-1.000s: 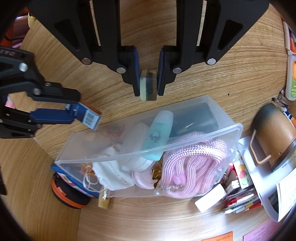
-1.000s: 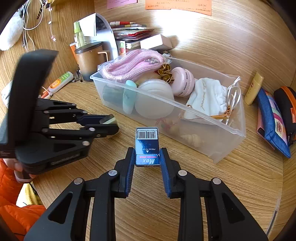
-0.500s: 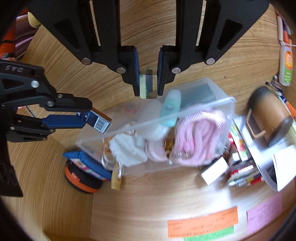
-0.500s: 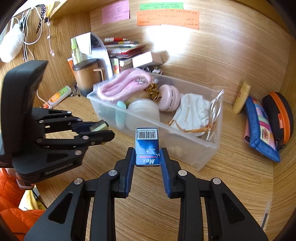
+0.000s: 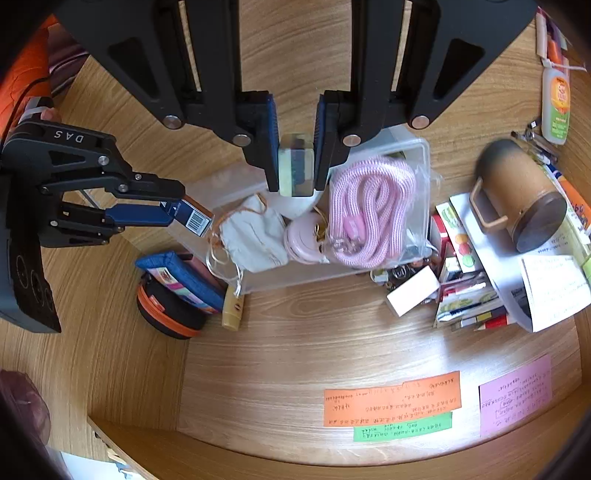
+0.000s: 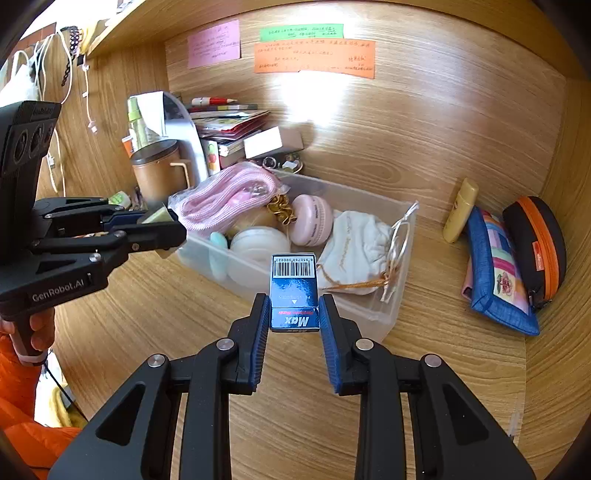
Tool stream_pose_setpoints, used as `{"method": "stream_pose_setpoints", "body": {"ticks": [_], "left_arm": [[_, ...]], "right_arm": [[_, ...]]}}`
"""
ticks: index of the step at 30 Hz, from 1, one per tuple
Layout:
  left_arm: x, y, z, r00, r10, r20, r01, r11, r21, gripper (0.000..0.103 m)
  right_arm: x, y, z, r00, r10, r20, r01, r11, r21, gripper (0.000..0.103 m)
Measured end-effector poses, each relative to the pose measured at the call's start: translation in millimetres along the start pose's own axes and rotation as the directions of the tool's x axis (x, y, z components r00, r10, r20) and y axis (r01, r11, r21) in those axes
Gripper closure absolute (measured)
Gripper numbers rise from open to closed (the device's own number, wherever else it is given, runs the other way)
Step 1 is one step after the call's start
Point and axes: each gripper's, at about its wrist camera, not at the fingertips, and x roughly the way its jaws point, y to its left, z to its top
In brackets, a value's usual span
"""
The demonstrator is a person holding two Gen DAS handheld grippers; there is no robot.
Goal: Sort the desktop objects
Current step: 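Lift and carry the beige block and Max card over the clear box, then release the beige block into the box with the left tool while the right tool drops the card in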
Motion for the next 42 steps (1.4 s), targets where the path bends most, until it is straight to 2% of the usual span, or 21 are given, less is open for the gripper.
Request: {"method": "stream_pose_setpoints", "body": {"ticks": [15, 32, 36, 42], "left_arm": [[27, -14, 29, 0.999, -0.032, 0.014, 0.032, 0.999, 0.025, 0.088], [84, -5, 39, 0.994, -0.083, -0.075, 0.084, 0.996, 0.010, 0.088], [95, -1, 37, 0.996, -0.055, -0.073, 0.054, 0.998, -0.010, 0.088], [107, 2, 36, 0.992, -0.078, -0.097, 0.075, 0.997, -0.029, 0.088]], "right_arm": [[22, -27, 20, 1.000, -0.006, -0.002, 0.006, 0.999, 0.051, 0.078], [60, -49, 32, 0.999, -0.010, -0.048, 0.014, 0.997, 0.074, 0.078], [70, -49, 32, 0.997, -0.030, -0.066, 0.035, 0.996, 0.078, 0.078], [77, -50, 31, 0.997, -0.042, -0.061, 0.047, 0.996, 0.077, 0.078]]}}
